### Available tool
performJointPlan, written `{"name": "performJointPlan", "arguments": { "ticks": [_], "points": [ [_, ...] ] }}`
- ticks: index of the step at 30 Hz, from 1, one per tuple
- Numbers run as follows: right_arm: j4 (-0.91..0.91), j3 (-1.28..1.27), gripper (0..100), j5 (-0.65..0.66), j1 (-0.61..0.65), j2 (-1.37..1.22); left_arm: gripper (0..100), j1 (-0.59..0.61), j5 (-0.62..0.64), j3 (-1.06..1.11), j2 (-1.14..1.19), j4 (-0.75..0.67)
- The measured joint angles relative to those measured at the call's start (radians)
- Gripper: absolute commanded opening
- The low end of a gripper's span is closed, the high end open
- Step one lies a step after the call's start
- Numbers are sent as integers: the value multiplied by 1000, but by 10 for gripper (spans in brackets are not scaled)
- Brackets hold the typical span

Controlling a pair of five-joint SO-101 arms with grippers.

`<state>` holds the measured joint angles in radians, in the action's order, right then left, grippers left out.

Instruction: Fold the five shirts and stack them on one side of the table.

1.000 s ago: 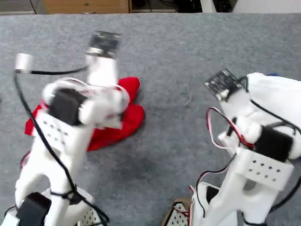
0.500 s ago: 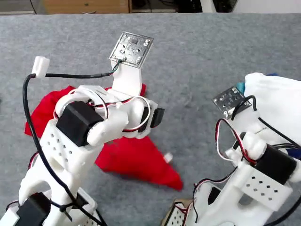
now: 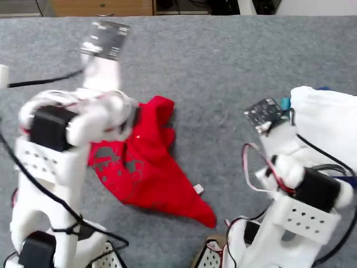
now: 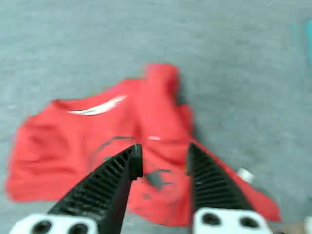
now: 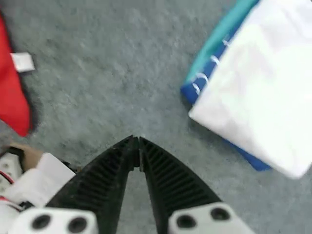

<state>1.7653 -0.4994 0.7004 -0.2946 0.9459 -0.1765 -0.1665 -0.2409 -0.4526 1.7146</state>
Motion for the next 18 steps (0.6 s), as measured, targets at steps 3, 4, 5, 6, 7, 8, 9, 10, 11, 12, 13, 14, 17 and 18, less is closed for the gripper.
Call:
{"name": "performJointPlan", "arguments": {
  "ticks": [3,4,5,6,7,8,9,10,11,12,13,14,17,18],
  "points": [
    [0,-2,2,-115,173,-3,24,163,-101,0,0,0],
    [0,-6,2,-149,230,-11,18,219,-138,8,0,0],
    [0,-15,2,-183,288,-26,19,272,-169,20,0,0],
    [0,-28,2,-212,336,-49,19,327,-193,34,0,0],
    [0,-43,2,-233,376,-80,19,379,-213,51,0,0],
    [0,-61,2,-247,408,-104,19,433,-230,64,0,0],
    [2,-78,7,-253,437,-127,20,488,-245,81,0,0],
    [2,-89,25,-258,460,-152,20,543,-262,97,0,0],
    [2,-91,54,-259,479,-178,20,595,-282,117,0,0],
    [2,-91,87,-262,497,-201,21,643,-302,135,0,0],
    [2,-95,122,-264,516,-227,22,686,-327,153,0,0],
    [2,-95,152,-264,534,-253,22,721,-350,172,0,0],
    [2,-101,189,-267,559,-325,22,804,-414,216,0,0],
    [2,-101,191,-267,559,-348,22,824,-428,232,0,-5]
  ]
}}
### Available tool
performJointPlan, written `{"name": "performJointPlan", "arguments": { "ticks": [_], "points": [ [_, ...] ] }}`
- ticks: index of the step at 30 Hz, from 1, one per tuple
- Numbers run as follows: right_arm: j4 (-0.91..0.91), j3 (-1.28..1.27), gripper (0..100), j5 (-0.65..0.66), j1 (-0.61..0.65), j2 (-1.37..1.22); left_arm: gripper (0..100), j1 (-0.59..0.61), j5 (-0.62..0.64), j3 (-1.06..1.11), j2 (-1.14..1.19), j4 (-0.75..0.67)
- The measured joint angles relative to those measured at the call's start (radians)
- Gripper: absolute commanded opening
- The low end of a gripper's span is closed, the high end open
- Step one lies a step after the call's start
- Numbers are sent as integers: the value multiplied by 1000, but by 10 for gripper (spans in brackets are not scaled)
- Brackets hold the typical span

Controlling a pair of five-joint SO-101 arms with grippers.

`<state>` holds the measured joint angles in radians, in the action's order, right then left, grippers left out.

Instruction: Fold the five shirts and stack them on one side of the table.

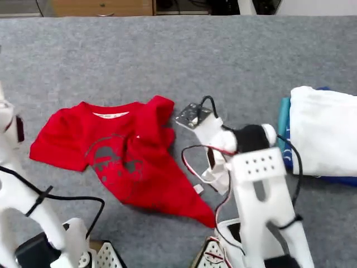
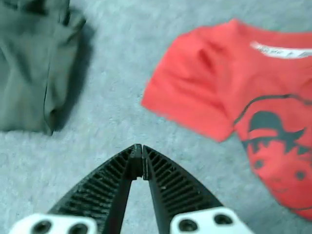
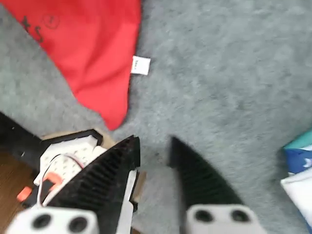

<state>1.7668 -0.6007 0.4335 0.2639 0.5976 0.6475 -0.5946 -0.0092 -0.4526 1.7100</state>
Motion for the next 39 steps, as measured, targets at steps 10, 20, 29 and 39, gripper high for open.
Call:
{"name": "performJointPlan", "arguments": {
  "ticks": [10,20,29,39],
  "points": [
    [-5,-32,191,38,178,-206,22,86,-14,219,0,-195],
    [-109,-32,191,41,367,-319,22,103,-14,241,0,-213],
    [-209,-38,189,41,427,-466,23,103,-14,241,0,-213],
    [-319,-20,134,41,439,-750,22,103,-14,241,0,-213]
  ]
}}
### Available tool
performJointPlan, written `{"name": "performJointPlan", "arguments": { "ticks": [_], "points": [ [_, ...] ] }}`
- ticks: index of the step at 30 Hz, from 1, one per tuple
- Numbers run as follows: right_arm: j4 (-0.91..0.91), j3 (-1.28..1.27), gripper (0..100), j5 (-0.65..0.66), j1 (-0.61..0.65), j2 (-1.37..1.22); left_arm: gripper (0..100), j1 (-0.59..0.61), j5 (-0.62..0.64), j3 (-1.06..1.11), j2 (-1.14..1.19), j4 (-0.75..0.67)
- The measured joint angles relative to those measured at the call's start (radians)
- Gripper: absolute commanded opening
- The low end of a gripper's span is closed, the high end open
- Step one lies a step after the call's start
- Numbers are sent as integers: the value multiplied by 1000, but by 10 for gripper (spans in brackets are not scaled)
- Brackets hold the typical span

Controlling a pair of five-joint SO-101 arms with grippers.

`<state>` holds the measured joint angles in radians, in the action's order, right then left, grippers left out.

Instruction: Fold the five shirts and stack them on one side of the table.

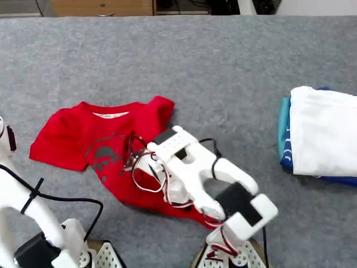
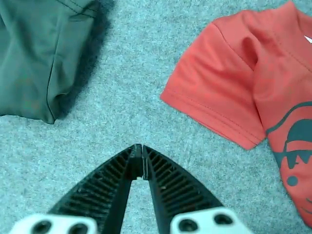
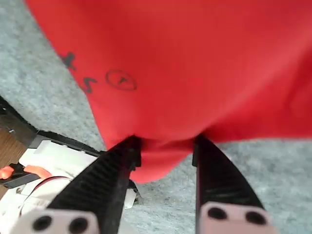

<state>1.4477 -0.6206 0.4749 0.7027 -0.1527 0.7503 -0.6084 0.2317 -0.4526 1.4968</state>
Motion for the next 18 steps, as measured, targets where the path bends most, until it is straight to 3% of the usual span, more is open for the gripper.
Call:
{"name": "performJointPlan", "arguments": {
  "ticks": [3,10,18],
  "points": [
    [-8,23,3,0,-3,-43,22,0,0,0,0,0],
    [12,84,2,0,-3,-51,22,0,0,0,0,0],
    [123,239,2,2,-26,172,22,0,0,0,0,0]
  ]
}}
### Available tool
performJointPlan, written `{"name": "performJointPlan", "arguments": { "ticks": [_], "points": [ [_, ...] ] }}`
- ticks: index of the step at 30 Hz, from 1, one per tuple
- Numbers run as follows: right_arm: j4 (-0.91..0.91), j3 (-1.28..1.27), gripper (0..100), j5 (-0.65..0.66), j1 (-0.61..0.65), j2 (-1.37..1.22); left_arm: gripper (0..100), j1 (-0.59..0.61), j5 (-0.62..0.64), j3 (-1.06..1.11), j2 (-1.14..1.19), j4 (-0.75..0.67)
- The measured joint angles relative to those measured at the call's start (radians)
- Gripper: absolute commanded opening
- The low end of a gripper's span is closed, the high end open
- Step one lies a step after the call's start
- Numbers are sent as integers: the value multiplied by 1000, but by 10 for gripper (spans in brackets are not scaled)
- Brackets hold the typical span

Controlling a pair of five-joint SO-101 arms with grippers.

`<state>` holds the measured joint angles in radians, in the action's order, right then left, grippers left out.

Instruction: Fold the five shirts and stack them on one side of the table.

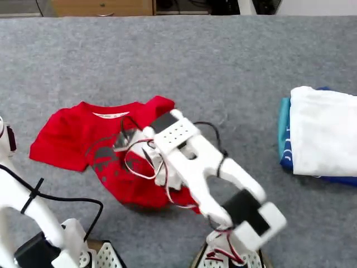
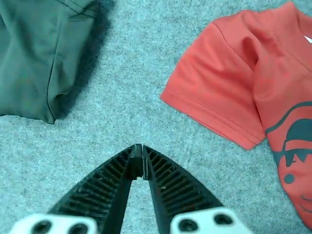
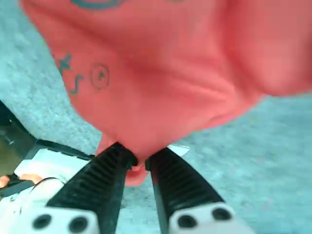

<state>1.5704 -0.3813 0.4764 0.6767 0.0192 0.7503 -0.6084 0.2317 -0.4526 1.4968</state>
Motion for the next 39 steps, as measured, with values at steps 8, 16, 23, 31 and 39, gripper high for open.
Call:
{"name": "performJointPlan", "arguments": {
  "ticks": [8,16,23,31,39],
  "points": [
    [18,233,2,232,-285,155,24,0,0,0,0,0],
    [49,333,2,387,-505,155,25,-89,8,-2,0,0],
    [110,264,2,393,-509,157,123,-342,180,-52,58,-103],
    [110,137,2,393,-549,157,188,-598,325,-212,338,-135],
    [106,69,2,393,-578,157,189,-778,351,-384,592,-135]
  ]
}}
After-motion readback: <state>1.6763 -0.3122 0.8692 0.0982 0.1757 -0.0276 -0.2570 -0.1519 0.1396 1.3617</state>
